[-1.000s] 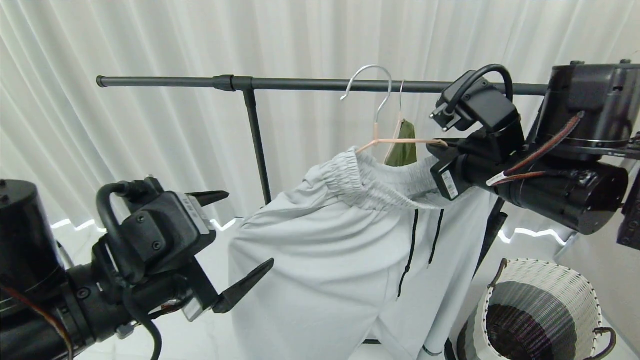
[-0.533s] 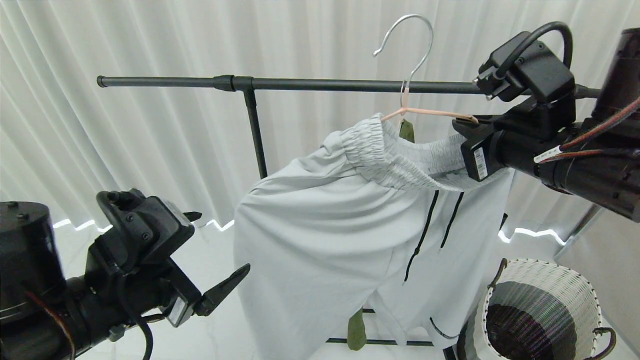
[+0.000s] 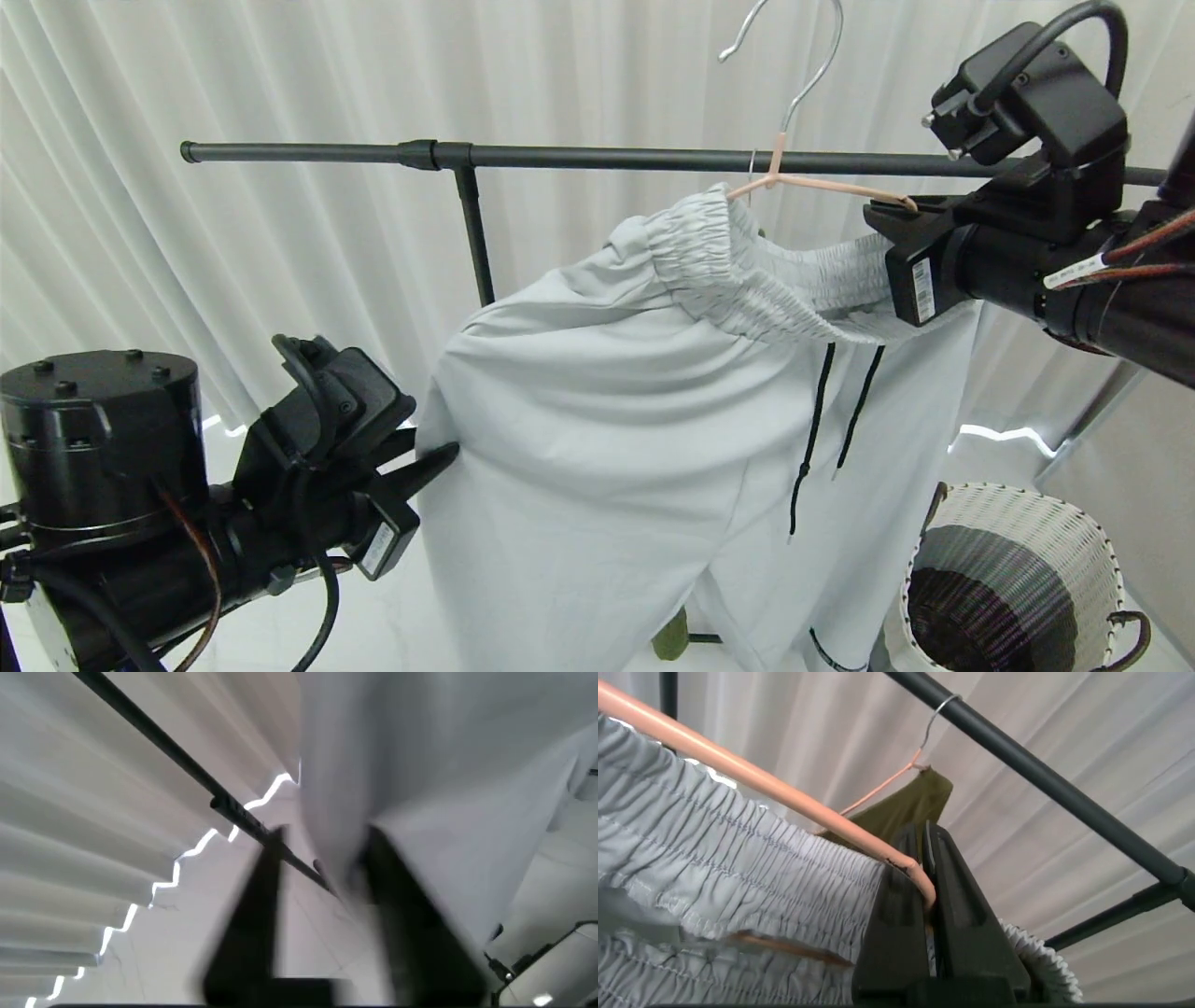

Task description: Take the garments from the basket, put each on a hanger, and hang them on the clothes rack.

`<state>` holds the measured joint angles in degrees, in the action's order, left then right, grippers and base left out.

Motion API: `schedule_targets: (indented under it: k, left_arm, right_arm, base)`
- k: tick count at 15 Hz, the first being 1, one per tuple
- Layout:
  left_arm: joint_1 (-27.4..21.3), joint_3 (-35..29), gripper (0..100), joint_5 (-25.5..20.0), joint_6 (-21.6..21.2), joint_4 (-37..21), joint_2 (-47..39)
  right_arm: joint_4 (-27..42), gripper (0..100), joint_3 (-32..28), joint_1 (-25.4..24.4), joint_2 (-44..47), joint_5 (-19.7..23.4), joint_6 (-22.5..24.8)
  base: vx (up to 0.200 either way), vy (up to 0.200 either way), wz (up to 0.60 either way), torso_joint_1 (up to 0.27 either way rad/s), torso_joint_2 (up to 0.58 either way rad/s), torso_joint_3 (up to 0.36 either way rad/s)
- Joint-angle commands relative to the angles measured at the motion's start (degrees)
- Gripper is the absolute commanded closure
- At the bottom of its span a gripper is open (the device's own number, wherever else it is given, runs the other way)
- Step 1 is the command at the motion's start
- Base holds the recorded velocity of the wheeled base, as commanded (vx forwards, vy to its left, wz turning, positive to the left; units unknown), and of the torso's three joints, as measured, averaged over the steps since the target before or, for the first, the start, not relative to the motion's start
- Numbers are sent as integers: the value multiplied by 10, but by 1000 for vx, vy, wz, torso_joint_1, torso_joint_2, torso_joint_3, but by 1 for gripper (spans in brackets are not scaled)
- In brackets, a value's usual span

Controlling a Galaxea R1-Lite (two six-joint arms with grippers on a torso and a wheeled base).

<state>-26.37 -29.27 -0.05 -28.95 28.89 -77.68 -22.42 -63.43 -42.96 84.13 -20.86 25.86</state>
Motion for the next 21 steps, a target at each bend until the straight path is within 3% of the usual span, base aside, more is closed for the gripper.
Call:
schedule_targets:
  k: [1, 5, 9, 13, 14, 21]
  left_arm:
    - [17, -3, 100, 1, -1, 0, -4]
    - [74, 5, 100, 7, -8, 0, -1]
    - [74, 11, 100, 62, -17, 0, -11]
    - [70, 11, 100, 62, -31, 1, -7]
    - [69, 11, 0, 62, -31, 1, -5]
    - [63, 34, 0, 62, -30, 6, 48]
  right_arm:
    - [0, 100, 0, 5, -1, -9, 0]
    - [0, 100, -3, 39, -5, -16, -1]
    - [0, 100, -4, 62, -16, -16, -2]
    - [0, 100, 0, 65, -19, -16, -2]
    - [1, 100, 2, 65, -18, -16, -2]
    - [2, 100, 8, 79, -22, -16, -2]
  base:
    - [0, 0, 0, 0, 0, 0]
    - [0, 0, 0, 0, 0, 0]
    - [0, 0, 0, 0, 0, 0]
    - [0, 0, 0, 0, 0, 0]
    - [0, 0, 0, 0, 0, 0]
    - [0, 0, 0, 0, 0, 0]
